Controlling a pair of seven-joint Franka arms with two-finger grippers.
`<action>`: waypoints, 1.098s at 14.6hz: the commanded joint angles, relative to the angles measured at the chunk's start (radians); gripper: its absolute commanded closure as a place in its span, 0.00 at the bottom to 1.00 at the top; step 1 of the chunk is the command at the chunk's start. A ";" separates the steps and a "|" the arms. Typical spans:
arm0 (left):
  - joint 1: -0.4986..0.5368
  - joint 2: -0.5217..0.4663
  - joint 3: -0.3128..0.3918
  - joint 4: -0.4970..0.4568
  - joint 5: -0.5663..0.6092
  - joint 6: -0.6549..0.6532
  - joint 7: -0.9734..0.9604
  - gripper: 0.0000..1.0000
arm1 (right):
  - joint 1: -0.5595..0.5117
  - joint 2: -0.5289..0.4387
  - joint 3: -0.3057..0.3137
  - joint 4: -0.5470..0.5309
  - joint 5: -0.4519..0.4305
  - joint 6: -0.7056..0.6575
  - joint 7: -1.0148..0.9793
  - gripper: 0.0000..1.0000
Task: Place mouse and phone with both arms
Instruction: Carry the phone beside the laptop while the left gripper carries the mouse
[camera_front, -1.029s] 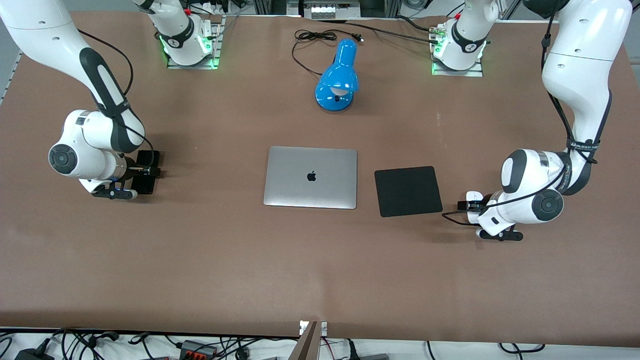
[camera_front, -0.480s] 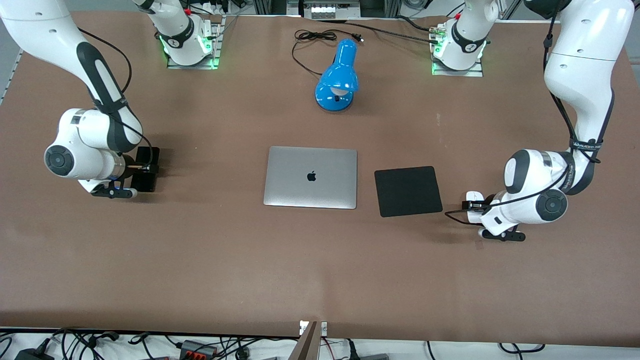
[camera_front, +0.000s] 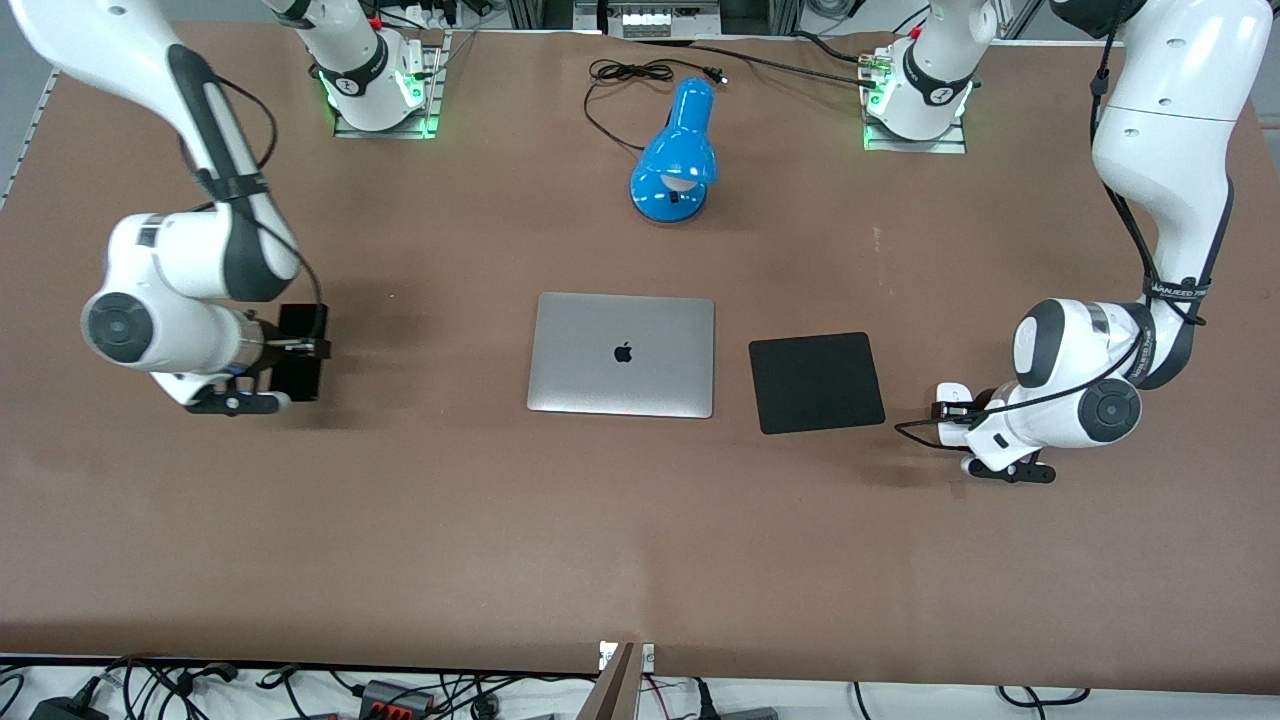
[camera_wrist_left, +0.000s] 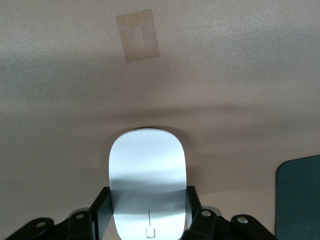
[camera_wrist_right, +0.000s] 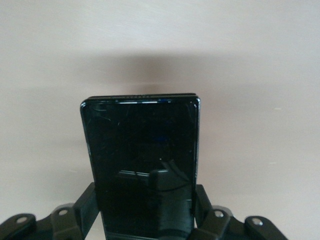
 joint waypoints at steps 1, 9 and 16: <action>0.001 -0.004 -0.003 -0.006 0.025 0.005 0.012 0.52 | 0.119 0.052 -0.006 0.027 0.064 0.038 0.130 0.85; -0.017 -0.055 -0.064 0.011 0.009 -0.122 -0.042 0.63 | 0.293 0.135 -0.006 0.029 0.178 0.165 0.344 0.84; -0.129 -0.050 -0.138 0.065 0.006 -0.222 -0.260 0.65 | 0.345 0.191 -0.006 0.029 0.221 0.242 0.344 0.83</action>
